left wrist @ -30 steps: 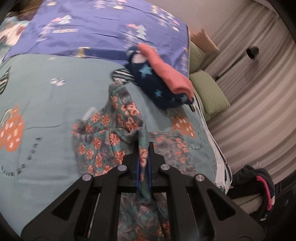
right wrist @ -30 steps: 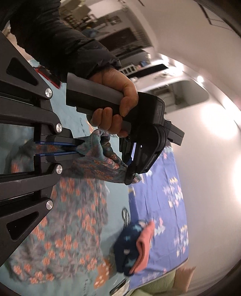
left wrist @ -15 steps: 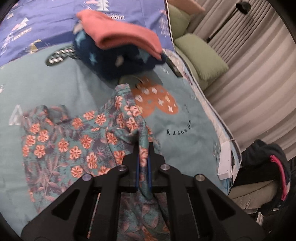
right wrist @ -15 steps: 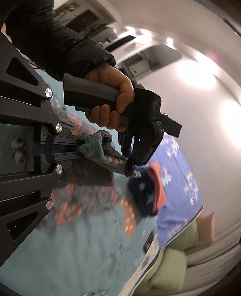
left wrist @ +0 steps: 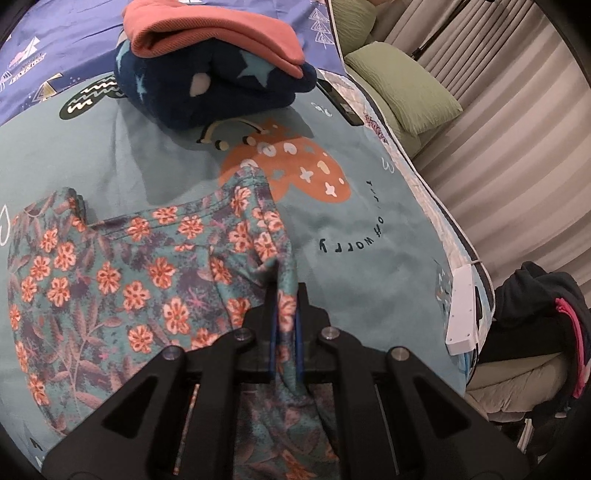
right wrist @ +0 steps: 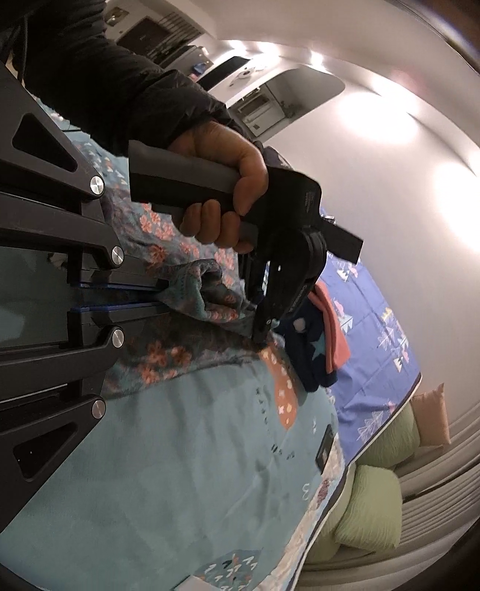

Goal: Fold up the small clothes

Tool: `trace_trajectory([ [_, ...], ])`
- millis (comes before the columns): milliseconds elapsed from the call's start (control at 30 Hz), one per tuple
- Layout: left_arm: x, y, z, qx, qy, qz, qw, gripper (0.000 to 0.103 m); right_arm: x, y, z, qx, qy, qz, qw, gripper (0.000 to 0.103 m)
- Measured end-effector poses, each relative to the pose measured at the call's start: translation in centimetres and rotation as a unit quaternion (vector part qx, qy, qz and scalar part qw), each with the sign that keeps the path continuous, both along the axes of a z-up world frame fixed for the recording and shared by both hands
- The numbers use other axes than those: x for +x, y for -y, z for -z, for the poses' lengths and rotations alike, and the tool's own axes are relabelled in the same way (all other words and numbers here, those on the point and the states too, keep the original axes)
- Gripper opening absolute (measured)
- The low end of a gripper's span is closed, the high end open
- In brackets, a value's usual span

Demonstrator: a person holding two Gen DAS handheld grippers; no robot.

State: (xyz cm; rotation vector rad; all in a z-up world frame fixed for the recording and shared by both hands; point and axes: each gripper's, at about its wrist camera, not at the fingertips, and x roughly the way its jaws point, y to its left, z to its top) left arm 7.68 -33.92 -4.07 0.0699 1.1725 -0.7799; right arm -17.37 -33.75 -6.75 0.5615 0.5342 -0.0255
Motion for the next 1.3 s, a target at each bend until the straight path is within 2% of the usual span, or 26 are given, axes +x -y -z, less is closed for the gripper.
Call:
trace_trajectory([
  [67,-0.2,-0.1,-0.2,-0.013,0.001,0.002,0.9999,0.015,-0.4,0.2,0.8,0.015,-0.02,0.003,1.0,0.007],
  [100,-0.4,-0.3,-0.5,-0.024,0.002,0.006,0.9997,0.015,-0.5,0.6,1.4,0.024,-0.033,0.004,0.999,0.007],
  [167,-1.2,-1.1,-2.0,-0.042,0.019,0.019,0.9987,0.02,-1.2,1.1,2.5,0.034,-0.059,0.01,0.998,0.008],
  [200,-1.8,-1.7,-3.0,-0.045,0.041,0.025,0.9978,0.023,-1.6,1.5,3.0,0.037,-0.074,0.017,0.996,0.009],
  [267,-3.1,-3.5,-4.7,-0.045,0.087,0.032,0.9946,0.039,-2.4,2.1,3.4,0.036,-0.088,0.028,0.995,0.01],
  [367,-5.2,-7.3,-6.3,-0.051,0.138,0.036,0.9885,0.04,-3.4,2.9,3.0,0.027,-0.085,0.041,0.995,0.011],
  [467,-6.9,-11.4,-5.7,-0.045,0.143,0.033,0.9881,0.04,-3.4,3.0,1.9,0.016,-0.066,0.028,0.997,0.013],
  [533,-8.3,-13.7,-4.5,-0.016,0.154,0.025,0.9876,0.04,-3.0,2.4,0.7,0.005,-0.044,0.001,0.999,0.021],
  [600,-9.3,-15.3,-3.2,0.011,0.167,0.019,0.9857,0.04,-2.4,1.8,-0.3,-0.009,-0.027,-0.026,0.999,0.044],
  [667,-10.4,-16.5,-1.9,0.027,0.163,0.022,0.986,0.041,-1.1,1.3,-0.9,-0.033,-0.032,-0.042,0.998,0.052],
  [767,-11.2,-17.1,0.1,0.05,0.159,0.019,0.9858,0.044,1.0,1.3,-0.2,-0.031,-0.055,-0.049,0.997,0.052],
  [800,-11.3,-17.3,0.7,0.062,0.165,0.011,0.9842,0.045,1.8,1.6,0.3,-0.017,-0.069,-0.049,0.996,0.046],
  [833,-11.3,-17.5,1.5,0.078,0.171,0.001,0.9822,0.047,2.2,1.8,0.9,-0.009,-0.082,-0.046,0.996,0.035],
  [867,-11.3,-18.1,2.2,0.086,0.169,-0.007,0.9819,0.051,2.5,2.2,1.7,-0.008,-0.104,-0.039,0.994,0.004],
  [900,-11.4,-18.6,2.9,0.084,0.159,-0.013,0.9837,0.054,2.6,2.7,2.7,-0.002,-0.127,-0.023,0.992,0.006],
  [967,-11.3,-19.9,3.9,0.062,0.128,-0.025,0.9895,0.054,1.7,3.9,3.8,0.035,-0.134,-0.005,0.99,0.009],
  [1033,-11.3,-20.8,3.8,0.046,0.121,-0.027,0.9912,0.054,1.2,4.3,3.5,0.047,-0.13,-0.004,0.99,0.01],
  [1100,-11.4,-21.1,3.2,0.049,0.125,-0.024,0.9906,0.054,1.2,4.4,2.6,0.038,-0.126,-0.006,0.991,0.017],
  [1167,-11.8,-21.1,2.1,0.045,0.139,-0.019,0.9891,0.054,1.0,4.7,1.3,0.03,-0.111,-0.003,0.993,0.018],
  [1300,-12.7,-20.1,-0.4,-0.002,0.163,0.018,0.9865,0.054,3.0,4.8,-0.6,0.031,-0.083,-0.034,0.995,0.018],
])
